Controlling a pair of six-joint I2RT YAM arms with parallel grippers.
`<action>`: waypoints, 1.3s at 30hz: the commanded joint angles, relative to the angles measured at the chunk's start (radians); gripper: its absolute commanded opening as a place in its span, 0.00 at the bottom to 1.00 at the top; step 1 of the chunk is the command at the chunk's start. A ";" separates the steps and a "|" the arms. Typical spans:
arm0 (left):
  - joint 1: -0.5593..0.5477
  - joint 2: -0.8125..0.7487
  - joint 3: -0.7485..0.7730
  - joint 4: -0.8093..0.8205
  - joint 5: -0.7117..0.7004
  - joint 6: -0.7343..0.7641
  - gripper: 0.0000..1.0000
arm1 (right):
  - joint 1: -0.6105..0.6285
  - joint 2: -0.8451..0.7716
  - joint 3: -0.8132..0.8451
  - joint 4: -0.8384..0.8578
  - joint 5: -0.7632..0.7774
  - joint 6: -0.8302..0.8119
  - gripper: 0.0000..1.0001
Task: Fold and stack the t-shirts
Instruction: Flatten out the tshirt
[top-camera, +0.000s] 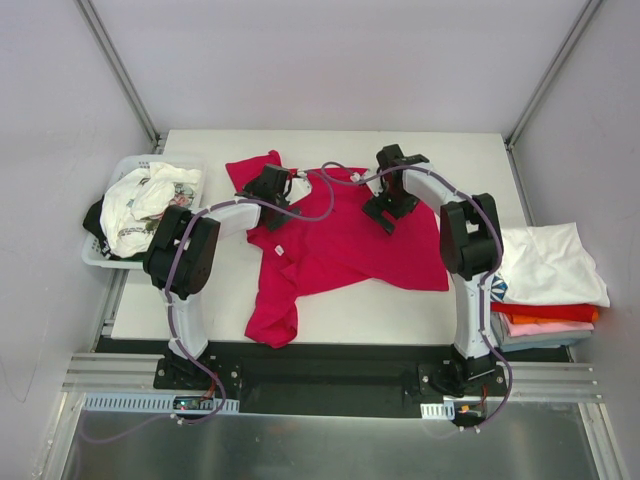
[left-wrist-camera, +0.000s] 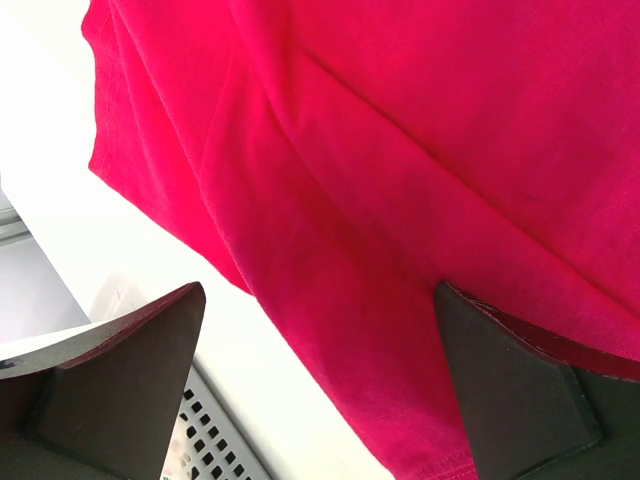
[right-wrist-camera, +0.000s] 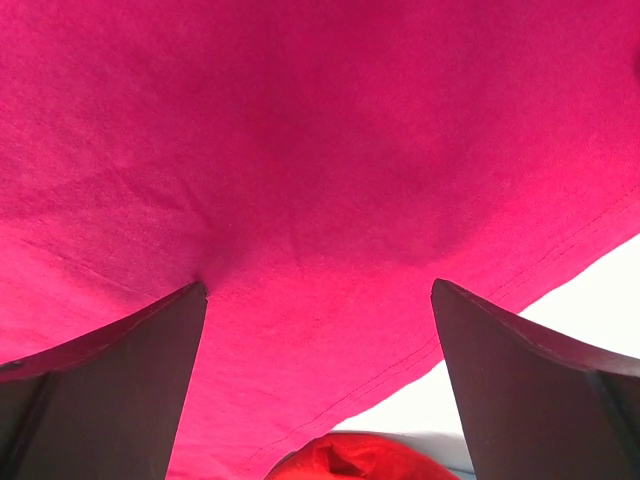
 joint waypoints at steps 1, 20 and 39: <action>0.019 0.001 -0.011 -0.025 -0.023 0.009 0.99 | 0.002 0.005 0.034 -0.018 -0.049 -0.042 1.00; 0.019 -0.034 -0.028 -0.025 -0.023 0.011 0.99 | -0.076 0.059 0.146 -0.129 -0.340 -0.082 1.00; 0.017 -0.056 -0.030 -0.050 -0.023 -0.023 0.99 | -0.083 0.054 0.125 -0.060 -0.308 -0.010 1.00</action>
